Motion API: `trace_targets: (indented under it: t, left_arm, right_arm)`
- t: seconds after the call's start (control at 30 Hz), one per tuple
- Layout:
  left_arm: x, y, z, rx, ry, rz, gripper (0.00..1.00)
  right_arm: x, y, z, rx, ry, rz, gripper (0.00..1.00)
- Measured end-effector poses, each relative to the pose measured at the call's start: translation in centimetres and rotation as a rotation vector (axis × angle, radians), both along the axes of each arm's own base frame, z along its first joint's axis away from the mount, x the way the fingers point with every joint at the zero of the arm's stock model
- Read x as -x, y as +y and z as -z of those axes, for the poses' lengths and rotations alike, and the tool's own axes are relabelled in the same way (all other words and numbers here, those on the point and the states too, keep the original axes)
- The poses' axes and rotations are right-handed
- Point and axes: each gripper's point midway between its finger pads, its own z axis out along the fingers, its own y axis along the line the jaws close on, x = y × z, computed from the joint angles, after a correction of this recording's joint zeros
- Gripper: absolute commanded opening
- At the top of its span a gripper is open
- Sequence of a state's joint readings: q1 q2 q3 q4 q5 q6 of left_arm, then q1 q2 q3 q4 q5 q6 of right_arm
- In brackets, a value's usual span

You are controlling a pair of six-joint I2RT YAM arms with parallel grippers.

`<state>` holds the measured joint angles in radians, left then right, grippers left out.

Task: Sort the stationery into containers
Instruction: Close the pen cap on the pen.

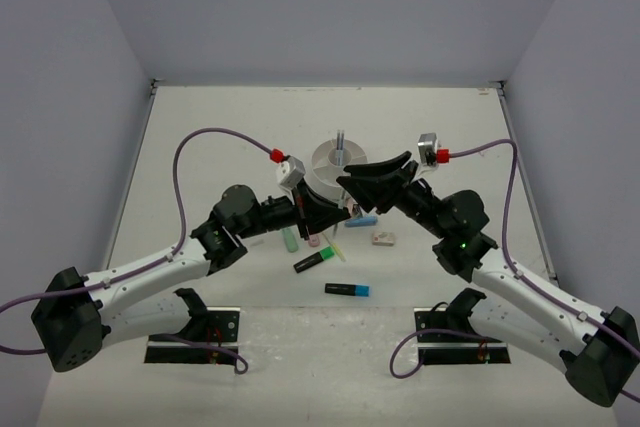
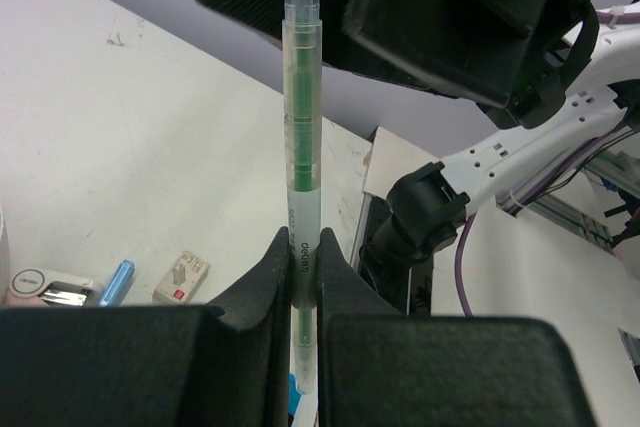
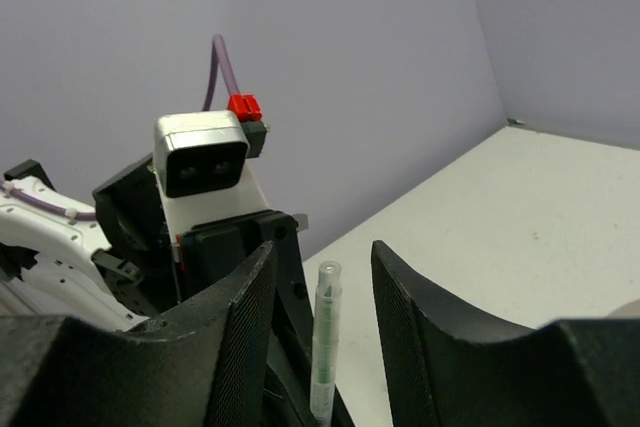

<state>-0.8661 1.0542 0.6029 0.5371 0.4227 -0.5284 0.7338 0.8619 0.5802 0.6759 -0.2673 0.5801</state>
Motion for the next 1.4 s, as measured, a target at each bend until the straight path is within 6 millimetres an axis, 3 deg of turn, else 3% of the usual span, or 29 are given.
trace_targets:
  t: [0.23, 0.3, 0.53, 0.93, 1.4]
  left_arm:
    - [0.2, 0.0, 0.5, -0.022, -0.004, 0.014, 0.00]
    - [0.2, 0.0, 0.7, -0.032, 0.001, 0.013, 0.00]
    - [-0.2, 0.1, 0.8, -0.054, -0.011, -0.004, 0.00]
    - [-1.1, 0.7, 2.7, -0.186, -0.024, -0.038, 0.00]
    - [-2.5, 2.7, 0.2, -0.147, 0.014, 0.016, 0.00]
  right_arm:
    - [-0.3, 0.2, 1.9, 0.070, 0.033, 0.007, 0.16]
    - [-0.2, 0.4, 1.9, 0.075, 0.030, -0.003, 0.00]
    - [0.0, 0.4, 2.1, 0.068, 0.026, -0.008, 0.00]
    - [-0.6, 0.6, 5.2, 0.002, 0.047, -0.014, 0.00]
    - [-1.7, 1.9, 3.4, -0.081, 0.028, 0.039, 0.00]
